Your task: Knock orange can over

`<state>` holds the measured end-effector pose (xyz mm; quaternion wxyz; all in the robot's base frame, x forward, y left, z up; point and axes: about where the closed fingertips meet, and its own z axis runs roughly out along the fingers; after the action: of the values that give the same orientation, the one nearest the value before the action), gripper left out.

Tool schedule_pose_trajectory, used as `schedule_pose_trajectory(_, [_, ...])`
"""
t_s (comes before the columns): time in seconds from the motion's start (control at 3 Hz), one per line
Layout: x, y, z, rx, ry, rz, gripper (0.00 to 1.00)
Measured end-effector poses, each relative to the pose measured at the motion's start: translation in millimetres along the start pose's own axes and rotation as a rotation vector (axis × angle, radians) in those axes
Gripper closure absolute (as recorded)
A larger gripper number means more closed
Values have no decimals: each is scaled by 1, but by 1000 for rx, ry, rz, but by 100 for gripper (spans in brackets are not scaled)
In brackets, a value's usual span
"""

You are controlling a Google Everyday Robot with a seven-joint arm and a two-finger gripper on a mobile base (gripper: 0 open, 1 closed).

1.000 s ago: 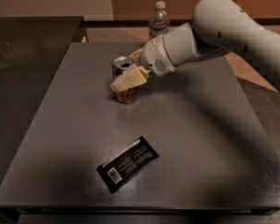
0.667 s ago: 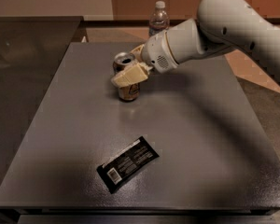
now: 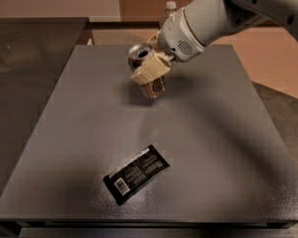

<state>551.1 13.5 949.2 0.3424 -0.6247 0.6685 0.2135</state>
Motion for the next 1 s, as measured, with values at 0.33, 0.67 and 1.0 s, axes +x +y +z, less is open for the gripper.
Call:
schedule_pose_trajectory(0.33, [13,9,-12,20,185,-83,100])
schedule_pose_trajectory(0.67, [30,16,-13,35,363,-160,100])
schedule_pose_trajectory(1.0, [45,21,-3,27,511,-220,100])
